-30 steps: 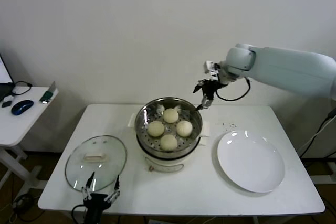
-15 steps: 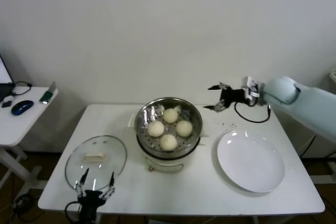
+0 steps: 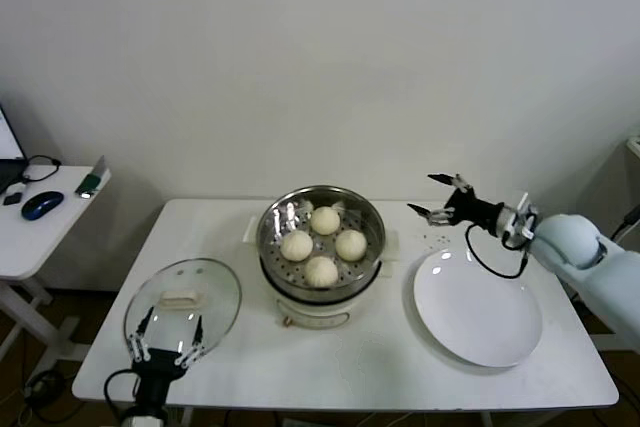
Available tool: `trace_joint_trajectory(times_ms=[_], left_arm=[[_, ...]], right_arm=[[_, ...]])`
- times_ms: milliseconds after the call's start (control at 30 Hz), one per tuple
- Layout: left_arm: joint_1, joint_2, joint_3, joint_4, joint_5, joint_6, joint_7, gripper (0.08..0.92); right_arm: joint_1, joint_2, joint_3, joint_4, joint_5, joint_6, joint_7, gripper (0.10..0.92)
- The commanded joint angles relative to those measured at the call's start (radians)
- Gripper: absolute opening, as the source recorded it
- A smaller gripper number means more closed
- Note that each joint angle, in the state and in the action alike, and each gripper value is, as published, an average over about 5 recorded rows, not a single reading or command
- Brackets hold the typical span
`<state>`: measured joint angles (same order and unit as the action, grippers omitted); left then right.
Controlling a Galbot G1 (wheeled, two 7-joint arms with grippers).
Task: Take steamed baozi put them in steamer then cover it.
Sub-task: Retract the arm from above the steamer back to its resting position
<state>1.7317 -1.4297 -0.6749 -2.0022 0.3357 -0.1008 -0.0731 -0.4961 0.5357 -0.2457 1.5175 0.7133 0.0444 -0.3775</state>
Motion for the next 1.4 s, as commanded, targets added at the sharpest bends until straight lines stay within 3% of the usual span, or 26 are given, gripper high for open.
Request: trace_joint_trajectory(times_ms=[33, 200, 400, 733, 1400], left_arm=[[-0.017, 0.072, -0.070, -0.051, 0.547, 0.126, 0.040, 0.823], [-0.029, 0.151, -0.027, -0.019, 0.794, 0.193, 0.086, 0.823], [-0.129, 0.181, 0.008, 0.119, 0.935, 0.165, 0.036, 0.823], [-0.247, 0.182, 0.026, 0.318, 0.941, 0.112, -0.016, 0.823], [-0.422, 0.154, 0.078, 0.525, 1.005, 0.105, -0.082, 0.823]], right_arm=[[-0.651, 0.224, 0.662, 0.072, -0.065, 0.008, 0.086, 0.823], [-0.739, 0.285, 0.726, 0.086, -0.067, 0.000, 0.120, 0.823], [-0.812, 0.332, 0.795, 0.089, -0.068, 0.008, 0.115, 0.823], [-0.885, 0.383, 0.858, 0.097, -0.080, 0.028, 0.097, 0.823], [-0.918, 0.399, 0.896, 0.074, -0.108, 0.058, 0.083, 0.823]])
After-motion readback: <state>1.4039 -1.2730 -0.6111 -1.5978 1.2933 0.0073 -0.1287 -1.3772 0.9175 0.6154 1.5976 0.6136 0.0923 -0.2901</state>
